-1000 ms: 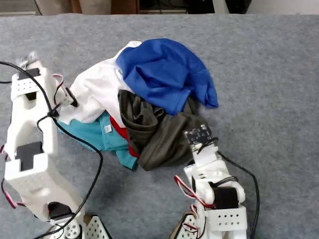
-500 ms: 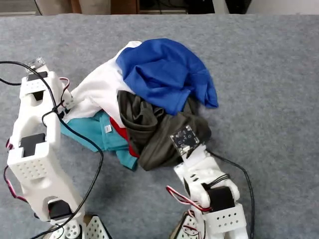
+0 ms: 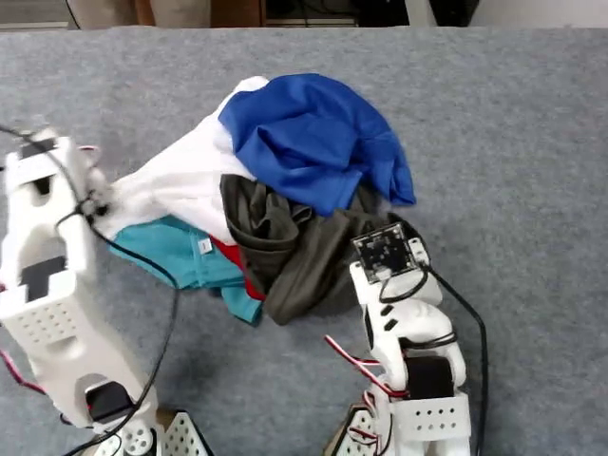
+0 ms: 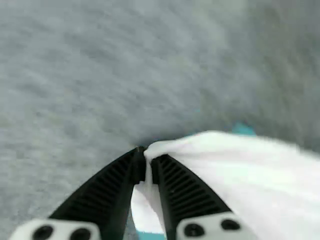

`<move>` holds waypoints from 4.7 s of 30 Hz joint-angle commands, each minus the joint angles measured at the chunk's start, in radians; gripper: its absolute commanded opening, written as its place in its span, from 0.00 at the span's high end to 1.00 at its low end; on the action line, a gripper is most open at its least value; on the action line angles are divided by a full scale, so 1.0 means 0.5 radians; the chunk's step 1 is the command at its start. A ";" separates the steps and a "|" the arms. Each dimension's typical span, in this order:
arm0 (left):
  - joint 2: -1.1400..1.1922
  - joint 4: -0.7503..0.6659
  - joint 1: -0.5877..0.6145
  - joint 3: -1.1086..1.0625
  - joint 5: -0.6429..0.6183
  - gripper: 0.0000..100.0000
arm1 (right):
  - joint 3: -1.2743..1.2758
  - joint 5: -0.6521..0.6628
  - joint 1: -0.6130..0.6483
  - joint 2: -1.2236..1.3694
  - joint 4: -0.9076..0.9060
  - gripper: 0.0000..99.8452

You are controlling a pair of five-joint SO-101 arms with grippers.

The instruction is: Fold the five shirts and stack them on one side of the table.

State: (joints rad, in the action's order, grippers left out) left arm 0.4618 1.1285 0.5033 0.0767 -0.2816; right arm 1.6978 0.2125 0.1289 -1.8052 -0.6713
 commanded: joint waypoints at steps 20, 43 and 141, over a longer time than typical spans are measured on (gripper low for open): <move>-0.029 -0.055 0.491 0.221 -0.411 0.98 | -0.413 0.187 0.410 -0.146 -0.279 0.96; -0.017 -0.068 0.552 0.273 -0.402 0.98 | -0.545 0.049 1.201 1.352 0.577 0.79; -0.112 1.267 -0.740 1.402 0.009 0.74 | 0.005 0.494 -0.895 0.812 0.921 0.64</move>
State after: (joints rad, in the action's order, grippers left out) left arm 0.4618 1.7269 0.2562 0.6920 -0.2785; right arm 1.6978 0.4549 -0.4204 -1.3848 -0.1389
